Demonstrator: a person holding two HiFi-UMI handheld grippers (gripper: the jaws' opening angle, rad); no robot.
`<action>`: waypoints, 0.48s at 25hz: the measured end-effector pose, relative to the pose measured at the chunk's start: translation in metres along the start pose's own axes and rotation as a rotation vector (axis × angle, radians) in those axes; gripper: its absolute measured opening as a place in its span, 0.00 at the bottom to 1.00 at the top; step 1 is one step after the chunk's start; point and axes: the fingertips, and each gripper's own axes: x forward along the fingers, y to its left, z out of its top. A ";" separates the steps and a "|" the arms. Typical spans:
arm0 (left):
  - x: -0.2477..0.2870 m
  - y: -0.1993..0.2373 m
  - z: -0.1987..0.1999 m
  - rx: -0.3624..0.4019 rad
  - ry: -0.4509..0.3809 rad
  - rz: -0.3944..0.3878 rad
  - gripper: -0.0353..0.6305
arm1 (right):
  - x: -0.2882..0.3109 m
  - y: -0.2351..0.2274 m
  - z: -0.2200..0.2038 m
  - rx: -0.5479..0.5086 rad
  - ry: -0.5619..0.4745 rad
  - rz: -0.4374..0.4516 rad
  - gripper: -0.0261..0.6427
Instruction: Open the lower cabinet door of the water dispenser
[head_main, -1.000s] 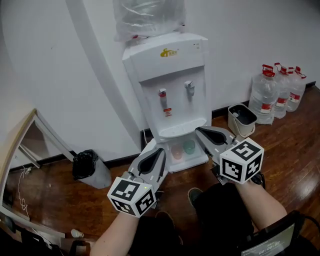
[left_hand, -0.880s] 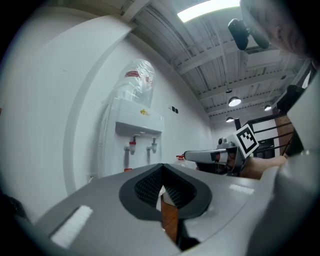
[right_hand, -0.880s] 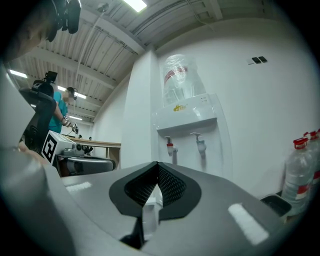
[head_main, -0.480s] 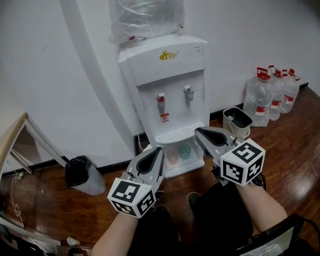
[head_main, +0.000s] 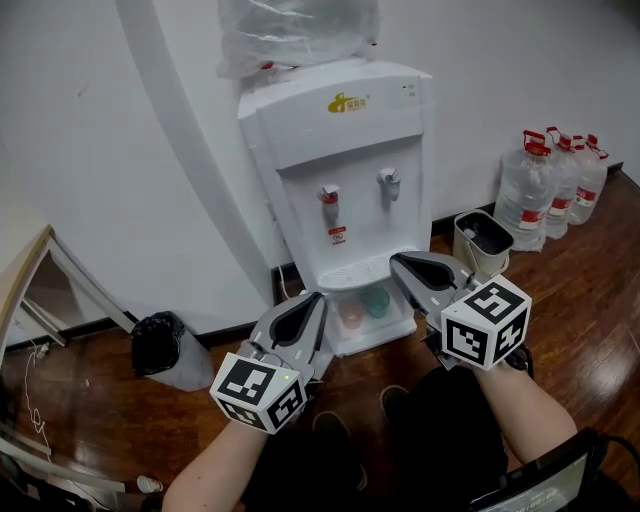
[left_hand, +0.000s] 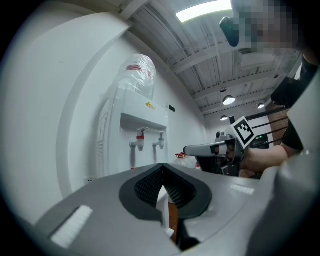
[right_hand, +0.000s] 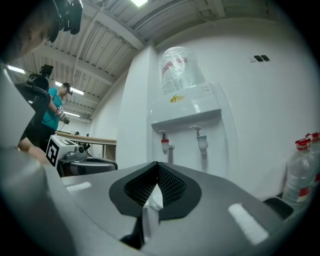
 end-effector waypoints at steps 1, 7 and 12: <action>0.001 0.002 0.000 0.003 0.004 0.005 0.05 | 0.002 -0.001 -0.001 0.004 0.000 0.000 0.04; 0.003 0.014 0.000 0.018 0.010 0.024 0.05 | 0.014 0.000 0.006 0.009 -0.020 0.017 0.04; 0.001 0.030 -0.007 -0.013 0.005 0.088 0.06 | 0.019 0.003 0.007 -0.019 -0.022 0.038 0.04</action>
